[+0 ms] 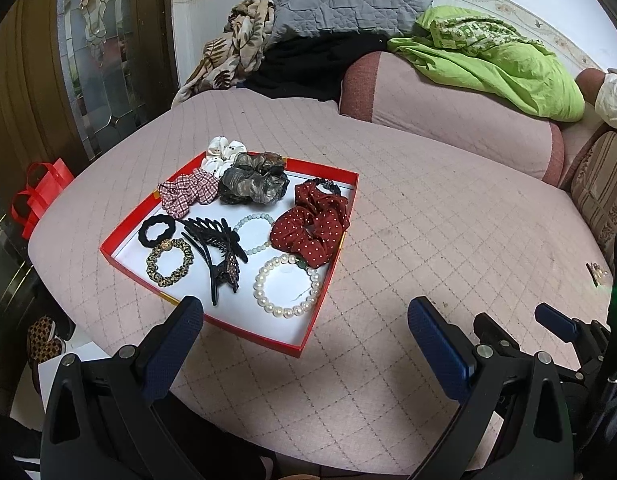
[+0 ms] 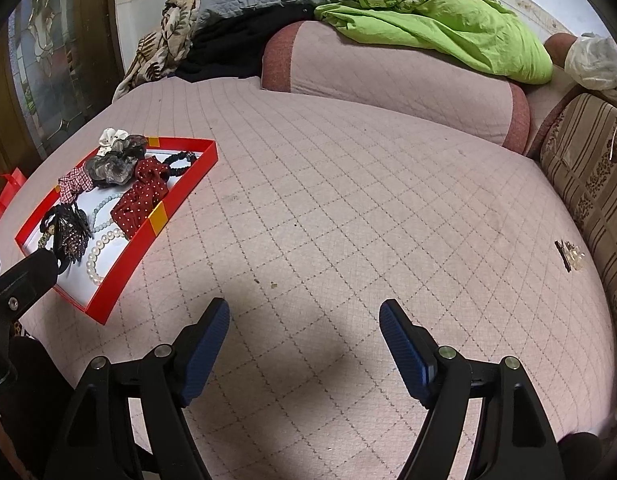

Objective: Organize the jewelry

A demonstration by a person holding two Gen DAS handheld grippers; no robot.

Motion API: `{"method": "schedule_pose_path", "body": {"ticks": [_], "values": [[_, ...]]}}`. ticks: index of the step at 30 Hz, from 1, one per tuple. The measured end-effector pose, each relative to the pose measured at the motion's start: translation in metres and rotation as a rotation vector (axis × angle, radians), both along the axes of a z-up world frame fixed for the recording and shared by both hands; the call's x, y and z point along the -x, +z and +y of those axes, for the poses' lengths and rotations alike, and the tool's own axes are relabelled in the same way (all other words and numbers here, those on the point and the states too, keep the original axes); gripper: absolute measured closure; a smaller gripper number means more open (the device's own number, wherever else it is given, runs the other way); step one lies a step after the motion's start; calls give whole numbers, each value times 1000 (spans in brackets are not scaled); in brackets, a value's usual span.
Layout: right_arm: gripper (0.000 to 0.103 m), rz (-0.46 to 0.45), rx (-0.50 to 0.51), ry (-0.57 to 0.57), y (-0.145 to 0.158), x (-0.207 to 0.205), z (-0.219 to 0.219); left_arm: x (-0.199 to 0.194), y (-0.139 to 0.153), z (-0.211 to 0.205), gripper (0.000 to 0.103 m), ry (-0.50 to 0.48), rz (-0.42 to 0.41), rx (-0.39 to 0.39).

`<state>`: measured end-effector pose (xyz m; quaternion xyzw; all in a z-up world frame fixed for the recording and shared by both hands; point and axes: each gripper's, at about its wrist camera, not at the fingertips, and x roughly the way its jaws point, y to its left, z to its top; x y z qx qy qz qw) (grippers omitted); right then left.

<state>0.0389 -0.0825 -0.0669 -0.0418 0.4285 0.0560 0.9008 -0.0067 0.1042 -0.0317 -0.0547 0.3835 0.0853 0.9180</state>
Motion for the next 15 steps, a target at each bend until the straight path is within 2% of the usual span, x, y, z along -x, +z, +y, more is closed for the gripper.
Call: {"method": "schedule_pose_path", "body": {"ticks": [15], "values": [[21, 55, -19, 9, -9, -2, 4, -4, -12, 7, 1, -23, 52, 20]]}}
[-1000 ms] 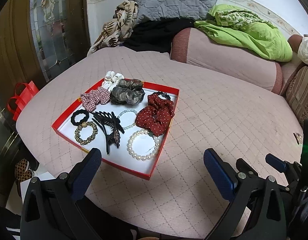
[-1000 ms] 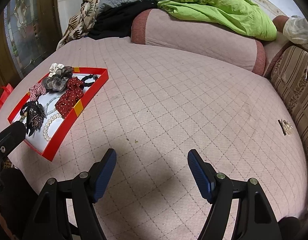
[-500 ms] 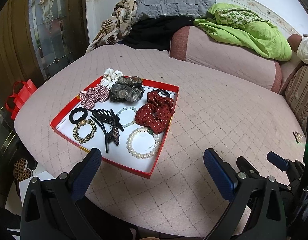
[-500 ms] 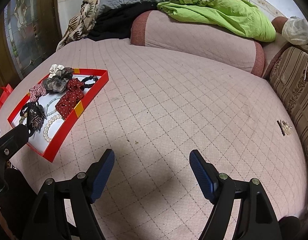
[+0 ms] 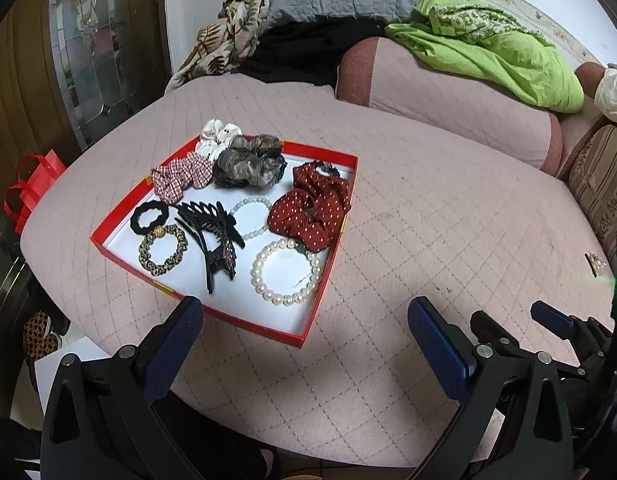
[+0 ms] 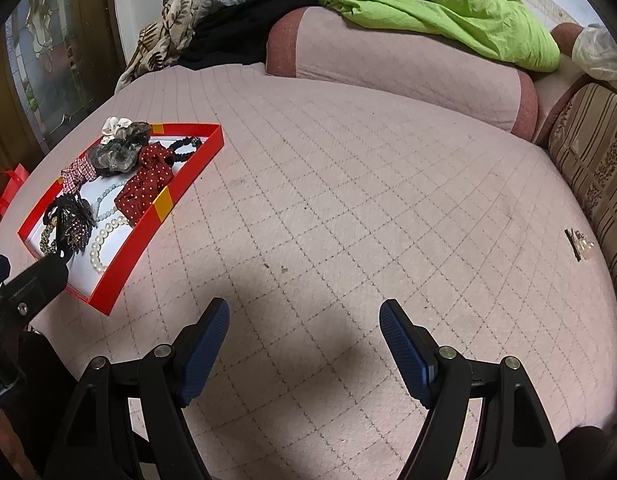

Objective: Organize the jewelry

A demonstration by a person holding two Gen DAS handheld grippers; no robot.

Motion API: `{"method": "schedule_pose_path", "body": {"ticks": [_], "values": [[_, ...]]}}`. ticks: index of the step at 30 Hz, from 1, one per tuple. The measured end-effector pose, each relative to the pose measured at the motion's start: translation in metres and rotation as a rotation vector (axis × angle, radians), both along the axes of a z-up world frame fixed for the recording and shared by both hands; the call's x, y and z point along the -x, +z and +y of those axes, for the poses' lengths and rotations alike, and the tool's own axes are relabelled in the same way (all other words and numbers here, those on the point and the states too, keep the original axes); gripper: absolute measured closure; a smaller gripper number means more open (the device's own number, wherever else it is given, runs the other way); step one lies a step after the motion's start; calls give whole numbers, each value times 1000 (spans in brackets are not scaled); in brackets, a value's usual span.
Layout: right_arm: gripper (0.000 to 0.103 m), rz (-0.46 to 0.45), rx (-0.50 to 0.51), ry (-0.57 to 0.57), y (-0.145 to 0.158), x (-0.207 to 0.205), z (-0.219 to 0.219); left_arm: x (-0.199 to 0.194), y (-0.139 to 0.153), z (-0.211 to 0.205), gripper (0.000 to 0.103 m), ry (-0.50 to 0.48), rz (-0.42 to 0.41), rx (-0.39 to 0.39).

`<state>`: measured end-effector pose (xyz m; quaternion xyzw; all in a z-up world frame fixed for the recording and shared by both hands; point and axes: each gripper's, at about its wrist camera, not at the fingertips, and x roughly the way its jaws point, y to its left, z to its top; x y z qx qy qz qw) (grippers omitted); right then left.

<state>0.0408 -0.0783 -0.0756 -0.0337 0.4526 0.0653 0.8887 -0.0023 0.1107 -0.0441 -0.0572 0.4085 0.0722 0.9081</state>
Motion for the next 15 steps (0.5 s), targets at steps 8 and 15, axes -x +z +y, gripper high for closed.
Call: {"method": "schedule_pose_path", "body": {"ticks": [8, 15], "values": [[20, 9, 9, 3, -2, 1, 2, 0, -2, -1, 1, -15, 10, 3], [20, 1, 26, -15, -2, 0, 2, 0, -3, 1, 1, -13, 8, 0]]}}
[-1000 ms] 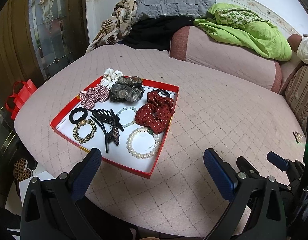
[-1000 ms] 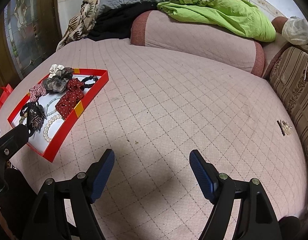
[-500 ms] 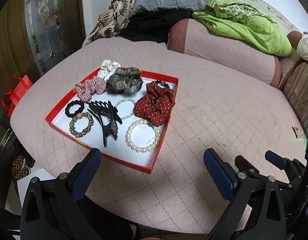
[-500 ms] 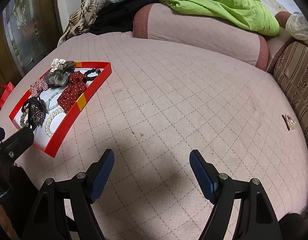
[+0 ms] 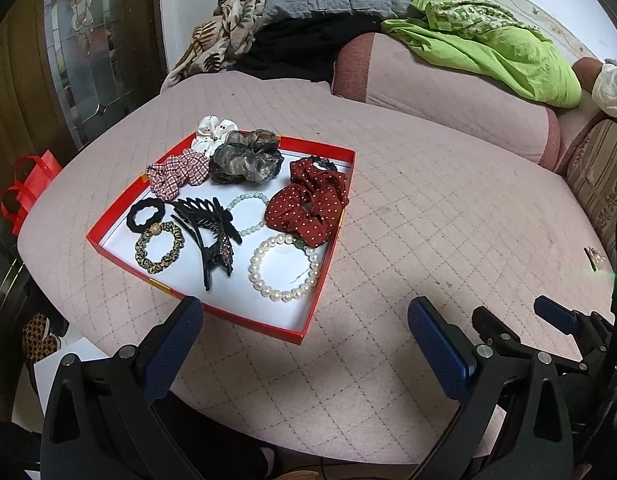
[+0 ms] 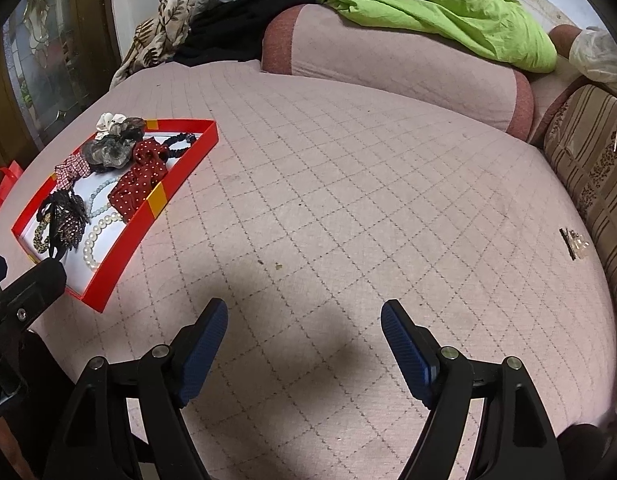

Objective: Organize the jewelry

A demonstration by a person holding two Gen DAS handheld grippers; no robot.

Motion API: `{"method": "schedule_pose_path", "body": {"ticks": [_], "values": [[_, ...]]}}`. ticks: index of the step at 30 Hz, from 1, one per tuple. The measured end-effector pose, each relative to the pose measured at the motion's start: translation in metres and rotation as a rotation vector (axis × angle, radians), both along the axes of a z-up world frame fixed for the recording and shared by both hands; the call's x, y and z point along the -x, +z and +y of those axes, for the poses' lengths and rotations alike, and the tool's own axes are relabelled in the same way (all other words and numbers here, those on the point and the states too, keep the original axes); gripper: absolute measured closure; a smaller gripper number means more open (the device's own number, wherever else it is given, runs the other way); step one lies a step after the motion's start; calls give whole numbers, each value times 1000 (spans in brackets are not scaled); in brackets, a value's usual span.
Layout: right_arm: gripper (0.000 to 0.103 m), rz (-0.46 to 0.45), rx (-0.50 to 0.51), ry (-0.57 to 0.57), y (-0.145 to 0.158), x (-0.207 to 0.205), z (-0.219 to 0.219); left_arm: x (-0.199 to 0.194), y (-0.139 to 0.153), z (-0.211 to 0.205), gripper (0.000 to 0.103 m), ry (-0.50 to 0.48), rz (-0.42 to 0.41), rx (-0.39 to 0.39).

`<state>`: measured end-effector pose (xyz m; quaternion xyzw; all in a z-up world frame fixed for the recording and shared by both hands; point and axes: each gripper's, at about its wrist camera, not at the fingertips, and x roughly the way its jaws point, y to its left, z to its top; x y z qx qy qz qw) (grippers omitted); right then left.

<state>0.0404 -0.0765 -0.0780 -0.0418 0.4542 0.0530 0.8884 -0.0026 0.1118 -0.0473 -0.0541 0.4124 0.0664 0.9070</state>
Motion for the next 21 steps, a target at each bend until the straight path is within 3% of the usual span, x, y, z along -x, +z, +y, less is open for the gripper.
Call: {"method": "schedule_pose_path", "body": {"ticks": [21], "values": [[19, 12, 0, -7, -3, 0, 0, -1, -3, 4, 1, 15, 12, 12]]}}
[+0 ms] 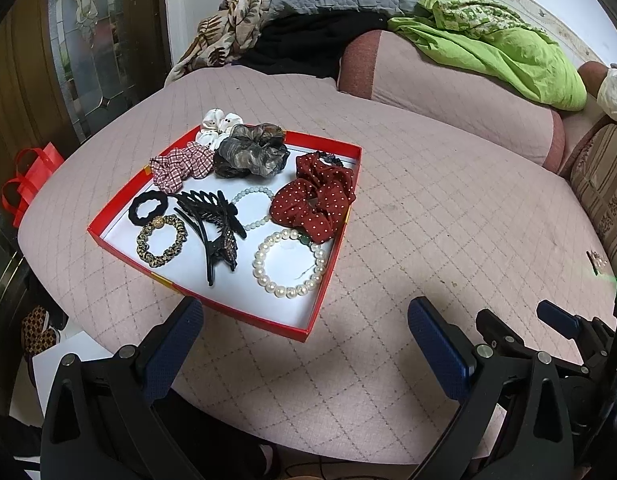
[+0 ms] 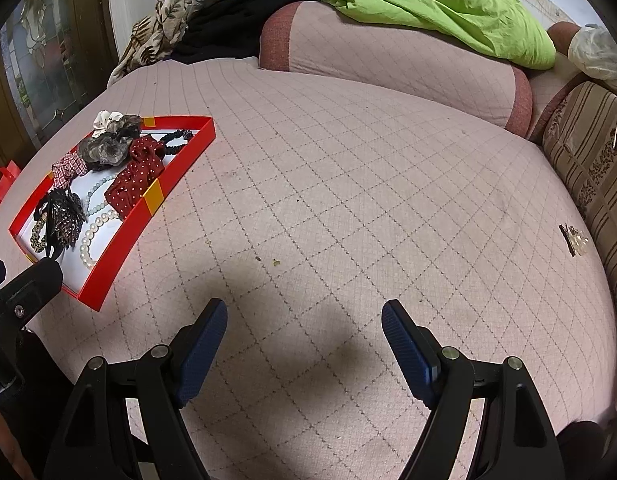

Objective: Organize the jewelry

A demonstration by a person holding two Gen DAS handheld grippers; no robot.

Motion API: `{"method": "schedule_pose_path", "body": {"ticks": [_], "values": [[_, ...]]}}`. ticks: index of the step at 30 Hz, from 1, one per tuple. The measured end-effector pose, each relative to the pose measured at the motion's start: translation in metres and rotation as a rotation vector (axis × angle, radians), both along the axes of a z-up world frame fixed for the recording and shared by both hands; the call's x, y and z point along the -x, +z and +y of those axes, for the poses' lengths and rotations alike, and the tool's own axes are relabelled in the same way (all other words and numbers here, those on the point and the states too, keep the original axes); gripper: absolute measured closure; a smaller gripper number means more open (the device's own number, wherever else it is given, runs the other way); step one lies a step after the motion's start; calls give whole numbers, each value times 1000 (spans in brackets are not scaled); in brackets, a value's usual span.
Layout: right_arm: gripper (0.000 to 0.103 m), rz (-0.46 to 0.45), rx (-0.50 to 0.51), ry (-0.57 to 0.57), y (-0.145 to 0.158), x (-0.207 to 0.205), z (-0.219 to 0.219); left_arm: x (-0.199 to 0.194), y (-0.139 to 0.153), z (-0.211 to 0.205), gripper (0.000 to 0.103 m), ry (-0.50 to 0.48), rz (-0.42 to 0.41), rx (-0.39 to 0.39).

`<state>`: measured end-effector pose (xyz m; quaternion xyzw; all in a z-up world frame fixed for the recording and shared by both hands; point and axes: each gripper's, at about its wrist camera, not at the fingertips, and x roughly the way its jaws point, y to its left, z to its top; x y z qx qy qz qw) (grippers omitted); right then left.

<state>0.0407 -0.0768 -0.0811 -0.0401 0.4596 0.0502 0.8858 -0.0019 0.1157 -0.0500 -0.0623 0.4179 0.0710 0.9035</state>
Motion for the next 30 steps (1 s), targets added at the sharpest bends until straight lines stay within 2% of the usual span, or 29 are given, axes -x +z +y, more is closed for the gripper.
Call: {"method": "schedule_pose_path", "body": {"ticks": [16, 21, 25, 30], "values": [[17, -5, -6, 8, 0, 2, 2, 1, 2, 6, 1, 38, -4, 7], [16, -2, -7, 9, -2, -1, 2, -6, 1, 3, 1, 36, 33, -5], [16, -7, -34, 0, -1, -3, -2, 1, 18, -1, 1, 62, -10, -49], [16, 2, -71, 5, -1, -2, -9, 10, 31, -11, 1, 66, -22, -92]]}}
